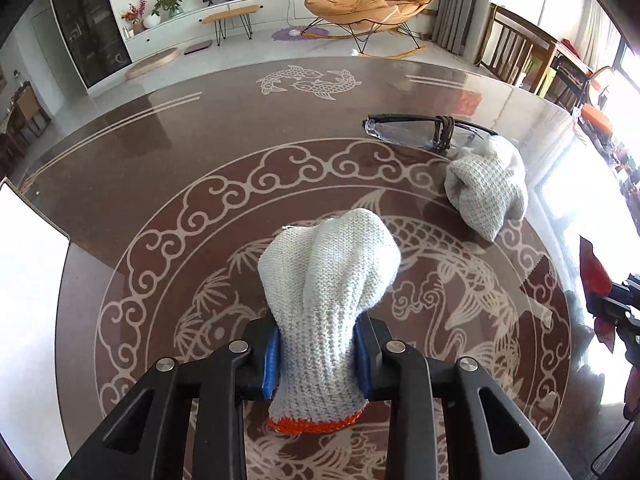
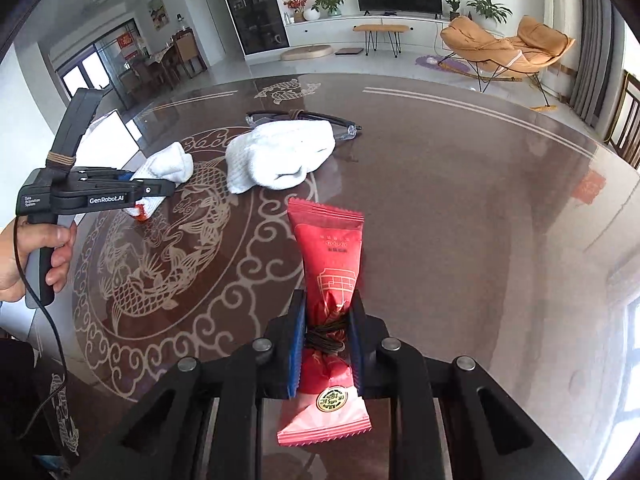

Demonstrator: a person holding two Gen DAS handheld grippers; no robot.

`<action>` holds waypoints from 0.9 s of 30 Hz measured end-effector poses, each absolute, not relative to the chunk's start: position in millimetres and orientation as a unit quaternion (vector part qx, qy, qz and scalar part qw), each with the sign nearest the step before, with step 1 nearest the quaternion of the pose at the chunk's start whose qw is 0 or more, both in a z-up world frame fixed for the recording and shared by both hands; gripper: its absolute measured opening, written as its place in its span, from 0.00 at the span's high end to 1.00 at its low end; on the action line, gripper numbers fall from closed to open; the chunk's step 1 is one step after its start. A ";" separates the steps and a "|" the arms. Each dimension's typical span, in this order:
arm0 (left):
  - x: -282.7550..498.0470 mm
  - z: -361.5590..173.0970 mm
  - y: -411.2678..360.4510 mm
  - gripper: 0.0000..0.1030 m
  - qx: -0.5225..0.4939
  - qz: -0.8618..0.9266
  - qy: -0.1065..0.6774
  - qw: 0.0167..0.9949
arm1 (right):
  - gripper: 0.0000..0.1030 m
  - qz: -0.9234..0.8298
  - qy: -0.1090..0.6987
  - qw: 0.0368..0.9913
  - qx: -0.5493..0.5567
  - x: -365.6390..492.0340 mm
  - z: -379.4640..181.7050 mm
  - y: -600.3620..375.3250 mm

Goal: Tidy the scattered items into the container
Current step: 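Close the right tool on the red snack packet while the left tool holds the glove, then carry the glove and snack packet into the white box and open both tools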

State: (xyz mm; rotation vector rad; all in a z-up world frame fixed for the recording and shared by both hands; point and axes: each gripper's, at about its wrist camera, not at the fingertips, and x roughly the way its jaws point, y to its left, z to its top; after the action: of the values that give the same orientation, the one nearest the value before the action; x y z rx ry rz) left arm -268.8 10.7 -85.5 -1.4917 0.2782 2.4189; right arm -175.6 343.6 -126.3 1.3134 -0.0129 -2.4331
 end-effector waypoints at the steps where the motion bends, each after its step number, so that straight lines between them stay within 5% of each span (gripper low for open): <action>1: -260.6 -83.9 6.4 0.71 -0.518 0.835 0.105 0.154 | 0.81 -0.864 -0.014 0.191 0.465 -163.6 -125.2 342.8; 15: -168.9 -67.2 -27.1 0.72 -0.536 0.805 0.106 0.230 | 0.81 -0.846 -0.044 0.237 0.476 -114.9 -111.0 266.4; 27: -167.7 59.7 -206.9 0.72 -0.439 0.888 -0.031 0.134 | 0.81 -0.835 0.025 0.340 0.433 -142.3 -21.3 101.6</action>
State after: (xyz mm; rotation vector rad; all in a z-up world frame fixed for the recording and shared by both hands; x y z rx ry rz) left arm -167.7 -206.9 59.7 -1.2720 -0.0912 2.5748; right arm -142.3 101.6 -21.3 1.1263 0.0639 -2.1730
